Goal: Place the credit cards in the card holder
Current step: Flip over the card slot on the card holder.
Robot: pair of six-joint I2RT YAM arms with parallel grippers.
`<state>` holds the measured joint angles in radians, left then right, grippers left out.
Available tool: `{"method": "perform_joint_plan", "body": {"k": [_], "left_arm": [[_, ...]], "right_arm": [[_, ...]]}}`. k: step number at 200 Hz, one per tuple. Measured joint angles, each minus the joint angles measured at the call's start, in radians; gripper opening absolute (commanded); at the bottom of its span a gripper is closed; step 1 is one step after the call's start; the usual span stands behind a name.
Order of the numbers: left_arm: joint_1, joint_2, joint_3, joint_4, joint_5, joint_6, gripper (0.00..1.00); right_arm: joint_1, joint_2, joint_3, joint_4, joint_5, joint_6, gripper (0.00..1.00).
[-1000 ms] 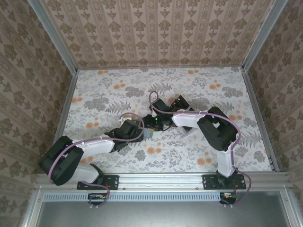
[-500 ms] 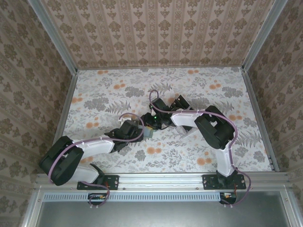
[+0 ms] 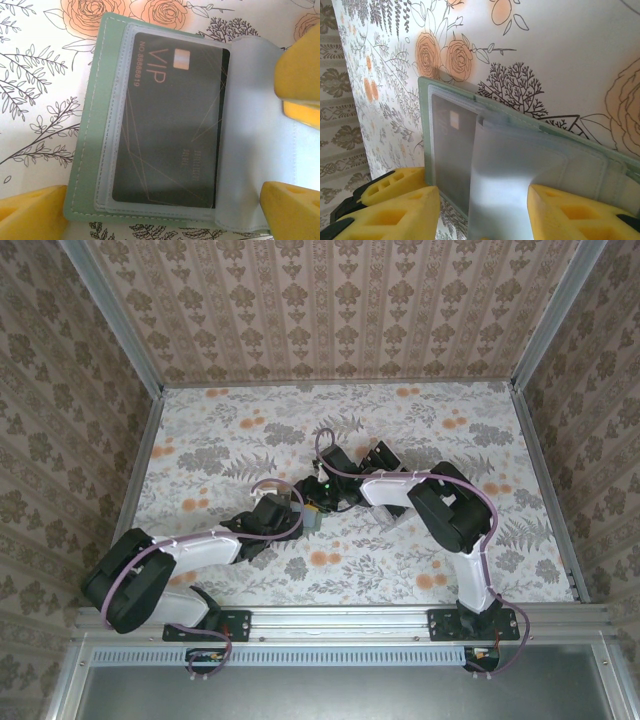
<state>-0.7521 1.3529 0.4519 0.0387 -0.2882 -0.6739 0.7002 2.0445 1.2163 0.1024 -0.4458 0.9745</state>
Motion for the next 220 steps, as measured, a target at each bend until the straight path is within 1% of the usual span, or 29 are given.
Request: {"method": "perform_joint_plan", "body": {"k": [49,110,177,220], "left_arm": [[0.000,0.000,0.000,-0.004,-0.004,-0.012,1.00],[0.000,0.000,0.000,0.000,-0.014,-0.050,1.00],[0.007,-0.029,-0.028,0.003,-0.050,-0.093,1.00],[0.014,-0.040,-0.044,0.013,-0.061,-0.102,1.00]], "right_arm": [[0.000,-0.006,-0.004,-0.005,0.010,-0.003,0.51],[0.000,-0.090,-0.038,-0.062,0.101,-0.014,0.51],[0.000,-0.085,-0.039,-0.068,0.119,-0.016,0.51],[0.000,-0.047,-0.038,-0.064,0.116,-0.008,0.52]]}}
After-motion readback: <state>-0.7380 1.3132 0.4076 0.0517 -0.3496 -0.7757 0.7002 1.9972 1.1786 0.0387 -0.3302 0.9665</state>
